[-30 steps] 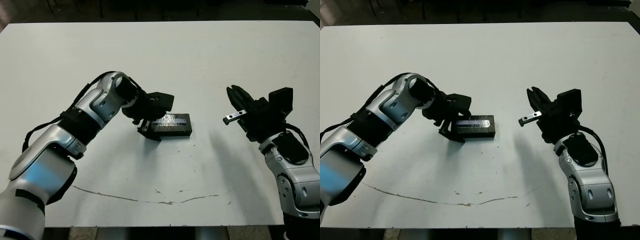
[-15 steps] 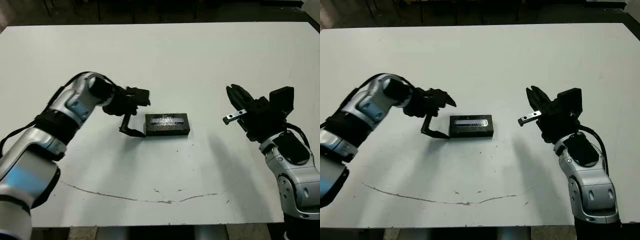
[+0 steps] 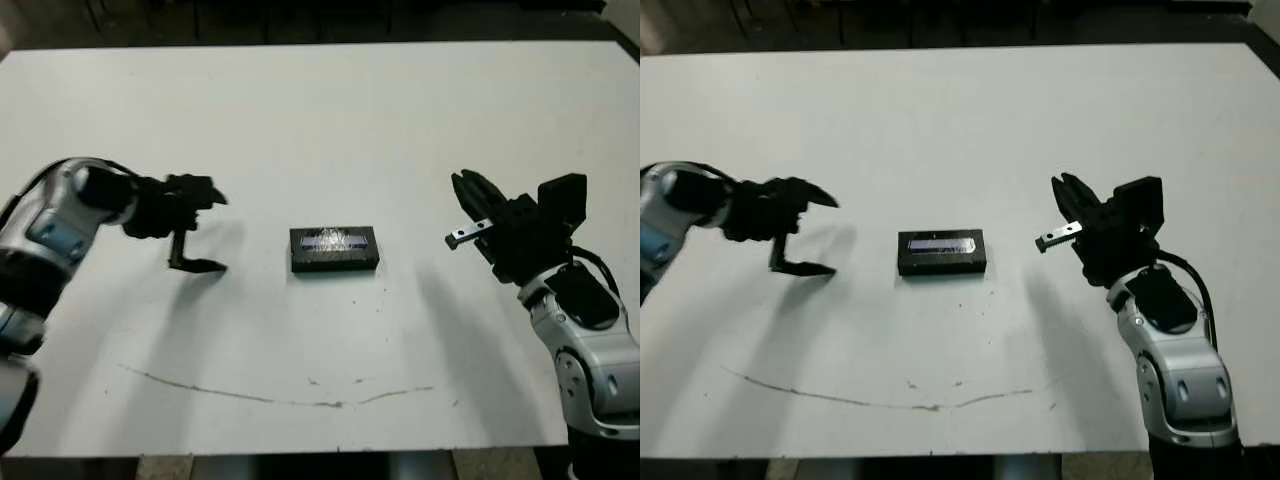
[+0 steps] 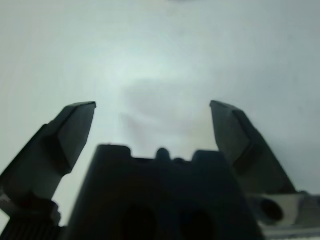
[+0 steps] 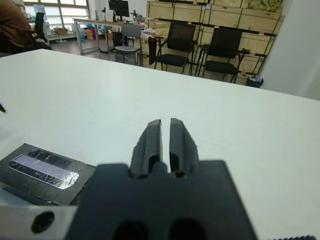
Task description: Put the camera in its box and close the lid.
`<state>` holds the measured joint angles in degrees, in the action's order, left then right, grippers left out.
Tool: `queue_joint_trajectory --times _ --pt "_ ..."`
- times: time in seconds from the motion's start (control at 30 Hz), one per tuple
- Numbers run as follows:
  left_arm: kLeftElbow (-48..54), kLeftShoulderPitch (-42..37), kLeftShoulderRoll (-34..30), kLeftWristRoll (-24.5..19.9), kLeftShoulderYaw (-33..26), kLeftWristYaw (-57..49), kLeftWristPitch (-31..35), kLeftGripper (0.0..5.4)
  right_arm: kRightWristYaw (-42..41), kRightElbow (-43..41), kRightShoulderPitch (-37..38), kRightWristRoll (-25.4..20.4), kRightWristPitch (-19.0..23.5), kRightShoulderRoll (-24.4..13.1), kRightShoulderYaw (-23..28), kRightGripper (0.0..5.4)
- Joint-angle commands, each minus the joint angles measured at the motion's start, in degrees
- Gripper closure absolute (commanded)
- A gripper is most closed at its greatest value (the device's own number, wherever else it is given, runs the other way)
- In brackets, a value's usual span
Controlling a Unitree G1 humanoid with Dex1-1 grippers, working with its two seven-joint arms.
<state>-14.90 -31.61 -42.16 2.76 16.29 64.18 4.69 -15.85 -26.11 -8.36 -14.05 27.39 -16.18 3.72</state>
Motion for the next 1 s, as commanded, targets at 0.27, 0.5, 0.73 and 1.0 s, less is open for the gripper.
queue_joint_trajectory --times 0.27,0.5,0.73,1.0 --pt "26.4 12.1 23.1 -13.6 -13.1 -31.9 13.7 2.11 0.9 -0.7 1.3 0.1 2.3 0.0 -0.1 5.4" --pt "32.4 10.0 37.9 -12.6 -7.0 -48.1 29.0 3.44 1.7 -0.9 1.5 0.6 2.0 0.3 -0.6 5.4" --pt "30.5 9.0 43.4 -9.6 -1.4 -53.9 33.4 4.77 2.5 -0.8 1.5 0.5 2.1 0.5 -0.6 5.4" --pt "25.0 12.7 45.0 -7.3 3.9 -55.3 36.0 5.37 1.9 0.0 1.4 -0.4 1.0 0.8 0.1 5.4"
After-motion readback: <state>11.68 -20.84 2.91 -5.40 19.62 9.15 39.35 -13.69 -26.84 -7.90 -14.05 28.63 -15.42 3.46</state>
